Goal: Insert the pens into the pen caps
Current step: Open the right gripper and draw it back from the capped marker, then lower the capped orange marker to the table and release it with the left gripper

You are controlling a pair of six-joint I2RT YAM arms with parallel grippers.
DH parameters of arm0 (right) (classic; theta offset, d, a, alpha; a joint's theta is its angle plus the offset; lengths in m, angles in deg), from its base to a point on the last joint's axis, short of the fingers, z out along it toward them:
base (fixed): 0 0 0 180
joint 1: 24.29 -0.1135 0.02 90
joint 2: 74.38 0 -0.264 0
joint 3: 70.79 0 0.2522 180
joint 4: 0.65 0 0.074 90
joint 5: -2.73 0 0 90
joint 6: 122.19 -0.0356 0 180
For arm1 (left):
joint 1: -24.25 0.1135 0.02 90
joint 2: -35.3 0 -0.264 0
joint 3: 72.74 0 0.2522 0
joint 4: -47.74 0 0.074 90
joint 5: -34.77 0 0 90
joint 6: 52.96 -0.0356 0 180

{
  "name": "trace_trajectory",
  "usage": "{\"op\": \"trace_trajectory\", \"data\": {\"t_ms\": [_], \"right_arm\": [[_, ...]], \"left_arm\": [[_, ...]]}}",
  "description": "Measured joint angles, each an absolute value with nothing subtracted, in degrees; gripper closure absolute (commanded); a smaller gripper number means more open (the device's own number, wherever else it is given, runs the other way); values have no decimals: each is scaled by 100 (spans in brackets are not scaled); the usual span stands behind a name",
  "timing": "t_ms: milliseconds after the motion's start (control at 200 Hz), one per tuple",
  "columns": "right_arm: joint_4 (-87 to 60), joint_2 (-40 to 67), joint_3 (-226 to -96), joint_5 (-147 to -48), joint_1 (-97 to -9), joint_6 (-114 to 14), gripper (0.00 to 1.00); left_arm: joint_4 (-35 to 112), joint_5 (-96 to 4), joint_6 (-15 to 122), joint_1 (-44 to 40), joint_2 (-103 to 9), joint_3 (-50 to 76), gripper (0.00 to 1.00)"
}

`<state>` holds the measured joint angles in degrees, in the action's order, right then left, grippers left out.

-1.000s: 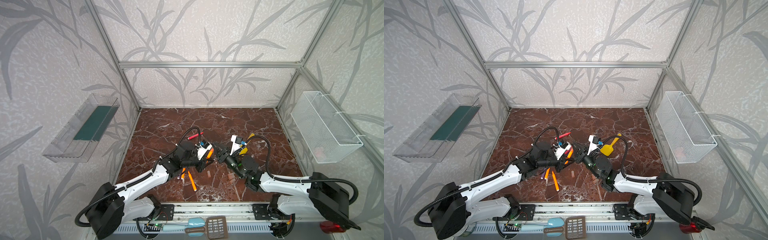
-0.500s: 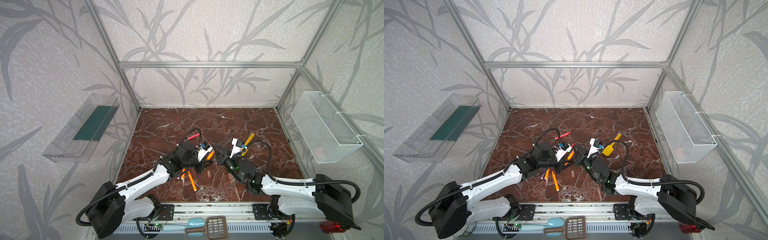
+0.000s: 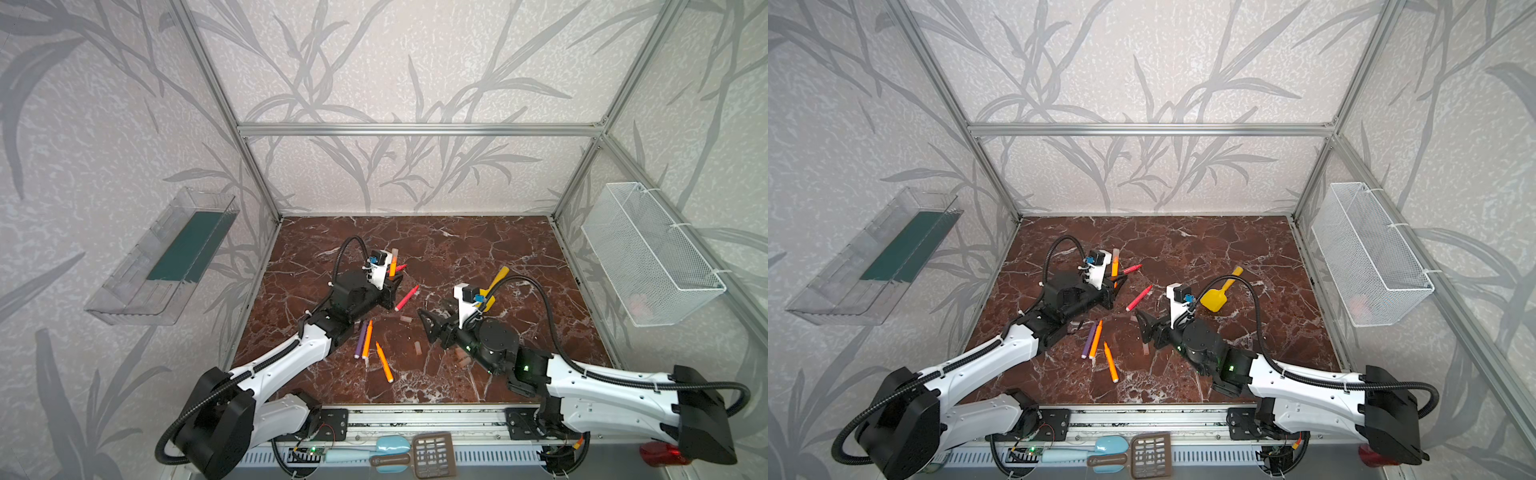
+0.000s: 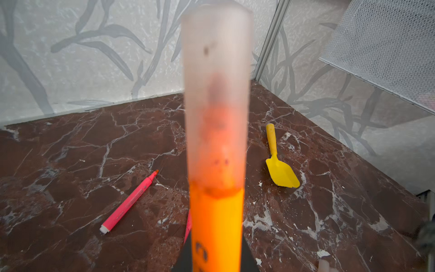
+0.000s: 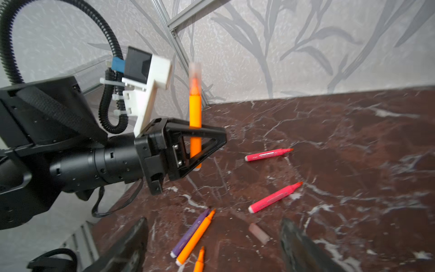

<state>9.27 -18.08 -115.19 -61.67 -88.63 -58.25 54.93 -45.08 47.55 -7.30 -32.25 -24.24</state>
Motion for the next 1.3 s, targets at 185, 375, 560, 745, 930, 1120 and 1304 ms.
{"op": "trace_trajectory", "data": {"t_ms": [185, 375, 560, 745, 930, 1120, 1304], "right_arm": [[612, -2632, -11377, -6012, -8399, -5373, 5], [0, -2831, -11226, -5935, -7370, -5229, 2], [-207, -2744, -10916, -5931, -6212, -5181, 1], [-229, -2090, -10749, -6136, -5224, -5257, 1], [-207, -1448, -10752, -6331, -5136, -5362, 2], [-170, -1356, -10754, -6132, -5132, -5358, 2], [-148, -1356, -10758, -5824, -5095, -5338, 2]], "left_arm": [[5178, -5253, 5183, -474, -3360, -2501, 100], [4831, -5788, 5714, 157, -3588, -2501, 100], [4525, -6040, 6267, 719, -4156, -2503, 100], [4146, -6361, 6818, 1036, -4722, -2483, 100], [3548, -6525, 7297, 1056, -5292, -2199, 100], [3268, -6645, 7537, 1056, -5721, -1806, 100], [3189, -6719, 7644, 1056, -5957, -1541, 98]]}}
